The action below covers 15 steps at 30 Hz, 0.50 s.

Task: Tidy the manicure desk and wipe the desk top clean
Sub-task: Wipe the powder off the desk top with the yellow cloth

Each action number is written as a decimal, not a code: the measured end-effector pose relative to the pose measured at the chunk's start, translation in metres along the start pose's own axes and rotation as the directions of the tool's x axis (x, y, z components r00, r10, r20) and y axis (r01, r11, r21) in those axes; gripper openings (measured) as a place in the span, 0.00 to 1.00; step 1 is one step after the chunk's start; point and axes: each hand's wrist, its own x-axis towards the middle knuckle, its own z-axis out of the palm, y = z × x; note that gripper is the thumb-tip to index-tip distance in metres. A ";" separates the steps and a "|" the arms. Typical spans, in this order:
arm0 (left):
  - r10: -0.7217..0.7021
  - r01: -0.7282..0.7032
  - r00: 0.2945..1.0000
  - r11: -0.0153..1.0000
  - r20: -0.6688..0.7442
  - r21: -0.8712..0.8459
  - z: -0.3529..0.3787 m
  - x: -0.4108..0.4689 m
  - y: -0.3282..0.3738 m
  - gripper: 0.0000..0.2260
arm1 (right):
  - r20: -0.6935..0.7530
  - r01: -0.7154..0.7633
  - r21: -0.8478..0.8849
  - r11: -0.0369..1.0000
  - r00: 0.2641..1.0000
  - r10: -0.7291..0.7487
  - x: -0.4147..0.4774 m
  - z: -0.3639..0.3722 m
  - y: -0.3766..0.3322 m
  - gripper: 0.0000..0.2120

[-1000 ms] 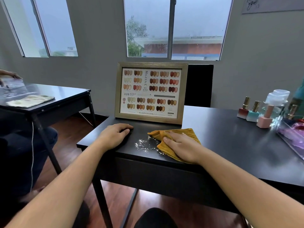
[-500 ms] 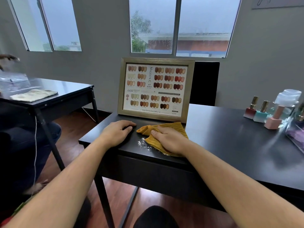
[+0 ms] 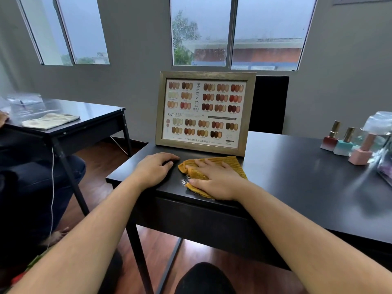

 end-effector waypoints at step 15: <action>-0.029 0.027 0.999 0.994 -0.019 -0.107 -0.003 -0.002 0.003 0.15 | -0.017 0.014 0.424 0.906 1.000 -0.007 0.002 -0.006 -0.013 0.21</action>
